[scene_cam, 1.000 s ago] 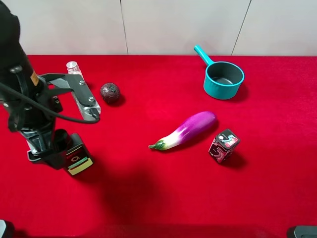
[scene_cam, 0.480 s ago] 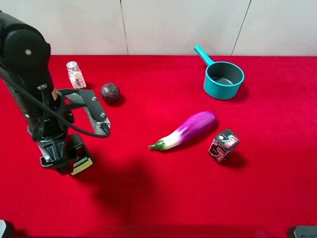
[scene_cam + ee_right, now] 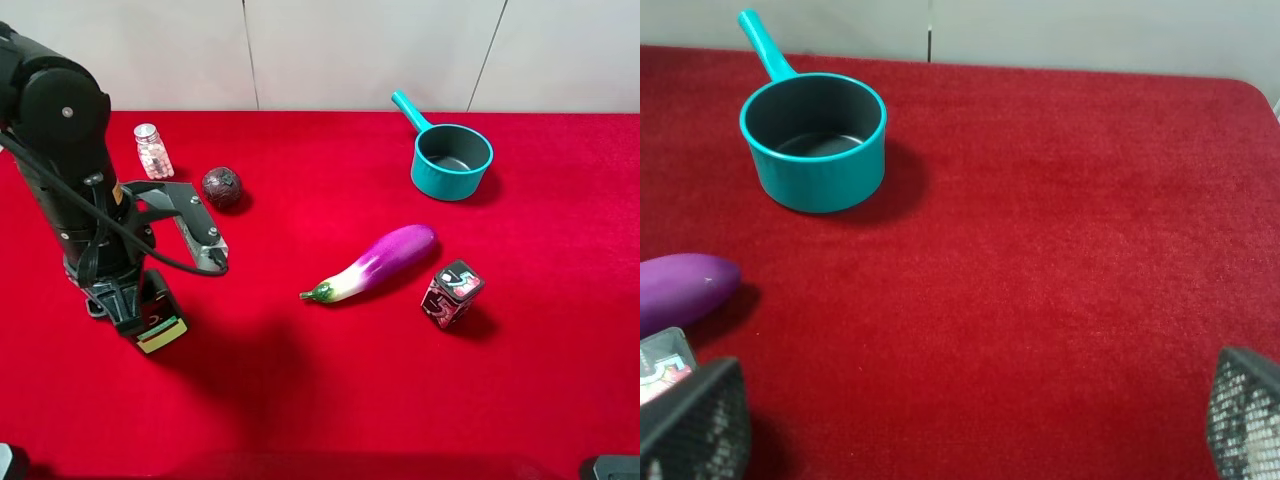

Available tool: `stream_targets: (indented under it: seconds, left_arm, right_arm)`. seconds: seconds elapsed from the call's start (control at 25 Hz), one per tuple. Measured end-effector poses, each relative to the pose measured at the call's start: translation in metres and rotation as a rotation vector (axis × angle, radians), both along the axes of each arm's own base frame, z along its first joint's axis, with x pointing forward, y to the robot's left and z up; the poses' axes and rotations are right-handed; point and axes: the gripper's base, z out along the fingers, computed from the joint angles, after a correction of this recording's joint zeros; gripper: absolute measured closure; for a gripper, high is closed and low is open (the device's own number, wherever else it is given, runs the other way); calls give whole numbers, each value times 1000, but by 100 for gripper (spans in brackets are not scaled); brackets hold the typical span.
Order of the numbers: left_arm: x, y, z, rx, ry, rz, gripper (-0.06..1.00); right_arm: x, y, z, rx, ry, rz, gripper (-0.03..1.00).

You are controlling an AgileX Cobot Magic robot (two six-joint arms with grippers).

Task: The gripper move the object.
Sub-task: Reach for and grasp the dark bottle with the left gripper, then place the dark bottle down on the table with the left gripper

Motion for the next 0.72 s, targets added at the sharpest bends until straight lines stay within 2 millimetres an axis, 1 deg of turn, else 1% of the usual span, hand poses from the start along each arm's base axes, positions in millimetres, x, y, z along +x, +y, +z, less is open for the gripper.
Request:
stream_targets:
  seconds: [0.04,0.72]
  left_arm:
    - [0,0,0,-3,-1,2,53]
    - [1,-1,1,-3,-1,6,52]
  right_arm:
    - [0,0,0,0,0,0,27]
    - [0,0,0,0,-1,0,27]
